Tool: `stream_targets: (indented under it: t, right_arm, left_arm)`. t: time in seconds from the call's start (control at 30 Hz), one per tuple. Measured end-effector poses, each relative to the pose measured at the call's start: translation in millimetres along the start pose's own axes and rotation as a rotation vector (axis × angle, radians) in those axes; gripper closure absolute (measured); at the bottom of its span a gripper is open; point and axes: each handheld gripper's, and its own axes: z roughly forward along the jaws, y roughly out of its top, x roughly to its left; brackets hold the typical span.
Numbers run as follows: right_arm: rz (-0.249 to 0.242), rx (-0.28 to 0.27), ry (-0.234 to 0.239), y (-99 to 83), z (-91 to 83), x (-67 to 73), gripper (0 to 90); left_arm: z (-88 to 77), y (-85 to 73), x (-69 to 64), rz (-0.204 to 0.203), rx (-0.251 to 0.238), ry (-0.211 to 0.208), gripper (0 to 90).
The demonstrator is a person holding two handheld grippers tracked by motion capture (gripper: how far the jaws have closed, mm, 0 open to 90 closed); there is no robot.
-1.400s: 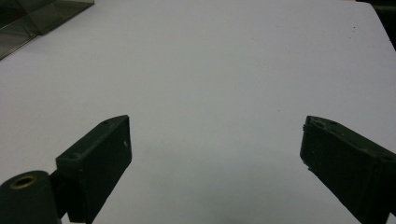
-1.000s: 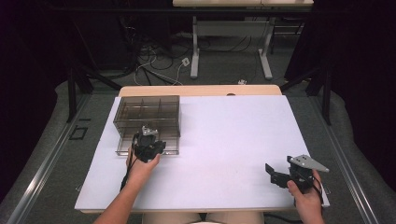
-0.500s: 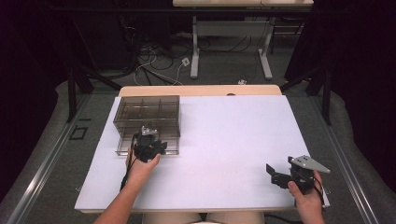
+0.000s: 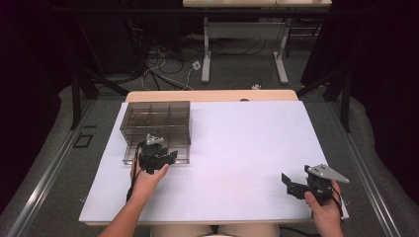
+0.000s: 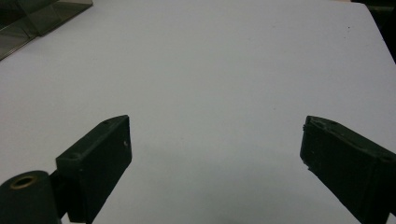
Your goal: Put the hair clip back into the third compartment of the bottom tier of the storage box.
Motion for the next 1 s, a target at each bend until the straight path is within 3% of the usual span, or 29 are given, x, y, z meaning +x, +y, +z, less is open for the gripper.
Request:
stream_targets:
  t: [0.4,0.6,0.83,1.0]
  right_arm:
    - [0.003,-0.006,0.004,-0.1,0.1,0.0,8.4]
    - [0.003,-0.008,0.002,-0.2,0.1,0.2,8.4]
    - [0.002,-0.007,0.003,-0.2,0.2,0.3,8.4]
    - [0.000,-0.006,0.004,-0.3,-0.1,0.1,8.4]
  left_arm:
    - [-13.2,2.5,-0.9,-0.027,-0.073,0.011,40.7]
    - [-18.4,4.6,-1.8,-0.018,-0.080,-0.003,35.3]
    - [-21.7,5.0,-2.7,0.003,-0.129,-0.015,31.6]
    - [-24.0,4.5,-3.0,0.012,-0.124,-0.033,31.1]
